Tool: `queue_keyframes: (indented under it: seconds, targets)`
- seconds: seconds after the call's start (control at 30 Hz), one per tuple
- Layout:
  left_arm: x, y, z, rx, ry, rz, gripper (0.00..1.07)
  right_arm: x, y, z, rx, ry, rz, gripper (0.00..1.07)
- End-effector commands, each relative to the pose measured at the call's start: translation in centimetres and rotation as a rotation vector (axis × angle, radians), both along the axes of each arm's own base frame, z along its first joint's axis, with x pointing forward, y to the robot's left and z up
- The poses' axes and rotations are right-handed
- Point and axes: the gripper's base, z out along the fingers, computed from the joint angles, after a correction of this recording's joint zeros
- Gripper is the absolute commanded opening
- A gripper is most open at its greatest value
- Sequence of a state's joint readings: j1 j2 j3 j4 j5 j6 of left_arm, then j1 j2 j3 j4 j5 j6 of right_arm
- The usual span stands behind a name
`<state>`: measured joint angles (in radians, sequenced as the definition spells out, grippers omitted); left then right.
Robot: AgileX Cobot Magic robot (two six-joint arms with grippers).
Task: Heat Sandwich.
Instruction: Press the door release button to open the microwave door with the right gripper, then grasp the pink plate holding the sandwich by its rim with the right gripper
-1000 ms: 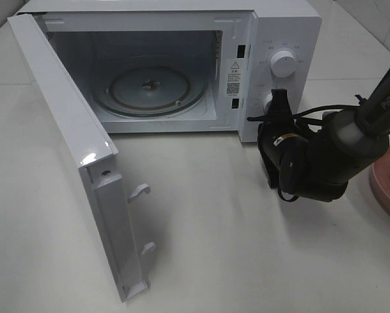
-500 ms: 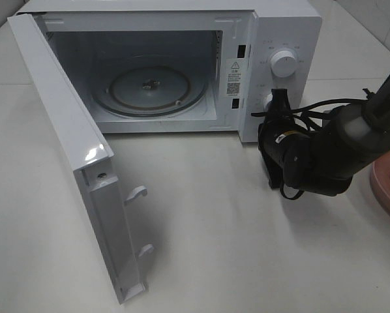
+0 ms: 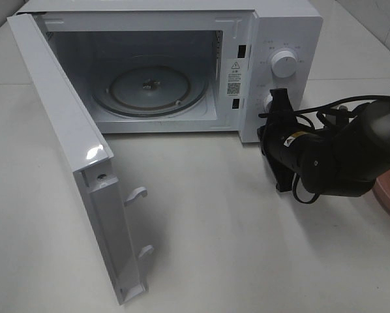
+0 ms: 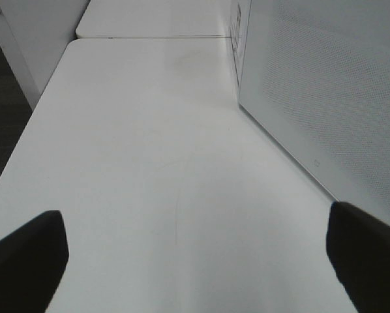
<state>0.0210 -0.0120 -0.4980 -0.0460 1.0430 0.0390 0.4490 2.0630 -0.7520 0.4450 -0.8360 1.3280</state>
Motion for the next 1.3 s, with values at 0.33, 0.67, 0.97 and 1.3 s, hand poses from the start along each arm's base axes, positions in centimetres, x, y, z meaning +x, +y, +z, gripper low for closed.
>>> queue_keyframes:
  seconds: [0.33,0.67,0.97,1.3]
  targets:
    - [-0.3,0.0,0.0,-0.004,-0.025,-0.004,1.03,-2.5,-0.6,2.0,-0.127,0.11,0.136,0.01]
    - [-0.3,0.0,0.0,-0.004,-0.025,-0.004,1.03,-5.0,-0.4,4.4,-0.293,0.302,0.415,0.04]
    - [-0.3,0.0,0.0,-0.004,-0.025,-0.004,1.03,-7.0,-0.3,6.9,-0.577,0.282,0.801,0.07]
    - [-0.3,0.0,0.0,-0.004,-0.025,-0.004,1.03,-9.7,-1.2,9.2,-0.896,0.283,1.23,0.1]
